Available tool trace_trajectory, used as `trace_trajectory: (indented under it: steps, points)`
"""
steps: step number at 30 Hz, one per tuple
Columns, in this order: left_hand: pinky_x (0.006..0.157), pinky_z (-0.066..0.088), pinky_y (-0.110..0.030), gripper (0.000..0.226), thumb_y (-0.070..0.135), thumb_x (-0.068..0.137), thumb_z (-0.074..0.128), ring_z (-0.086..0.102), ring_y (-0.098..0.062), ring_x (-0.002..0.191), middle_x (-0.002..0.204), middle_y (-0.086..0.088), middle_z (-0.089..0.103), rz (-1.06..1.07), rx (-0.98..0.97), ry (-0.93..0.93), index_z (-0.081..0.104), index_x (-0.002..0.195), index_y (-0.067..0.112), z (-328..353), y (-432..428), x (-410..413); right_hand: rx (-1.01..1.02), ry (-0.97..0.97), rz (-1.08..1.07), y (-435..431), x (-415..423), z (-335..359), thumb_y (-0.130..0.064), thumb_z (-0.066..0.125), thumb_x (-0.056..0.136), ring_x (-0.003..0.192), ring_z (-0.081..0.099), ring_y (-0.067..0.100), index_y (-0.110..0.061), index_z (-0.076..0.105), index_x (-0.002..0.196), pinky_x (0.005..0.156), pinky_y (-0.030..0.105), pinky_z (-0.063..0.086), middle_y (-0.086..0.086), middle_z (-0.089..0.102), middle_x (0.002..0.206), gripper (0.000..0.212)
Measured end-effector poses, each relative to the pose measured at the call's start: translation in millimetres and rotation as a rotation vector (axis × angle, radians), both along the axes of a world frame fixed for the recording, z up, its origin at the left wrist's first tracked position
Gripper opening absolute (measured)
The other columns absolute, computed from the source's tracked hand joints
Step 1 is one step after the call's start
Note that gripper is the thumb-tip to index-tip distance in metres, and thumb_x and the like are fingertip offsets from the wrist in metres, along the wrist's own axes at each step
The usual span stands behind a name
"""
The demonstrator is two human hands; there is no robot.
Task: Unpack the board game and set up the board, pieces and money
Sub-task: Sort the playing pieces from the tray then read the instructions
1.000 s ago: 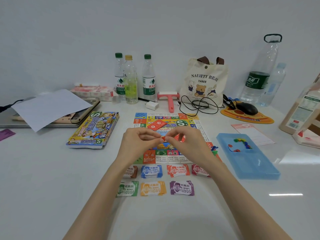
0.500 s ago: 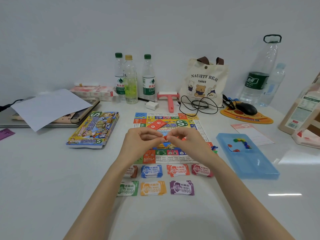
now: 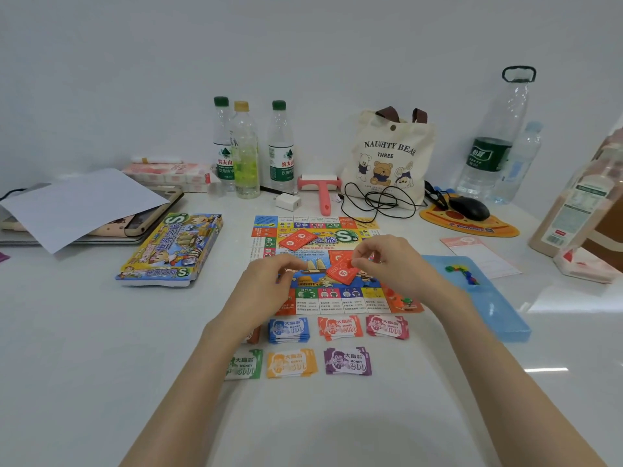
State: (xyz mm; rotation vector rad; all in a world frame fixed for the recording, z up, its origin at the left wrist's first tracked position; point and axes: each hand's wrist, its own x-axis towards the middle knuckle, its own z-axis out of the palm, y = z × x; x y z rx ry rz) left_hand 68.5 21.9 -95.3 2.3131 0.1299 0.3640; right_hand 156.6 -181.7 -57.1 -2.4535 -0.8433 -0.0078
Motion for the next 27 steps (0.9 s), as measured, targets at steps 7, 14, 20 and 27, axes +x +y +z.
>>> trace_trajectory:
  steps: [7, 14, 20, 27]
  points:
    - [0.082, 0.045, -0.02, 0.035, 0.005, 0.099, 0.043, 0.058, -0.015, 0.107, 0.124, 0.006, 0.063, 0.006, 0.081, 0.019, 0.067, 0.112, 0.026, -1.5, 5.9, 0.4, -0.188, -0.032, 0.075, 19.6, 9.9, -5.2, -0.028, 0.059, 0.093, 0.075, 0.053, 0.001, -0.021, 0.068, 0.092, 0.068, 0.024, 0.043, -0.011, 0.064, 0.092, 0.011]
    - [0.068, 0.038, -0.012, 0.028, 0.01, 0.097, 0.049, 0.055, -0.015, 0.112, 0.115, 0.005, 0.063, 0.071, 0.071, 0.022, 0.067, 0.11, 0.027, 0.1, 11.6, -1.4, -0.305, 0.099, 0.106, 38.2, 8.9, -12.4, -0.025, 0.061, 0.091, 0.088, 0.064, 0.017, -0.014, 0.072, 0.093, 0.081, 0.038, 0.054, -0.004, 0.07, 0.095, 0.015]
    - [0.079, 0.041, -0.018, 0.024, 0.014, 0.097, 0.052, 0.054, -0.013, 0.115, 0.124, 0.003, 0.063, 0.099, 0.037, 0.016, 0.068, 0.111, 0.027, -0.3, 13.5, -0.9, -0.316, 0.163, 0.118, 44.7, 3.4, -11.1, -0.027, 0.062, 0.091, 0.091, 0.063, 0.018, -0.012, 0.072, 0.096, 0.078, 0.032, 0.051, -0.001, 0.069, 0.096, 0.019]
    - [0.067, 0.035, -0.007, 0.022, 0.016, 0.096, 0.054, 0.055, -0.011, 0.115, 0.125, 0.004, 0.063, 0.122, 0.014, 0.005, 0.068, 0.108, 0.029, -3.1, 16.6, 1.7, -0.325, 0.181, 0.098, 46.8, 3.0, -11.1, -0.025, 0.063, 0.091, 0.088, 0.058, 0.009, -0.01, 0.072, 0.1, 0.077, 0.024, 0.045, -0.008, 0.064, 0.093, 0.02]
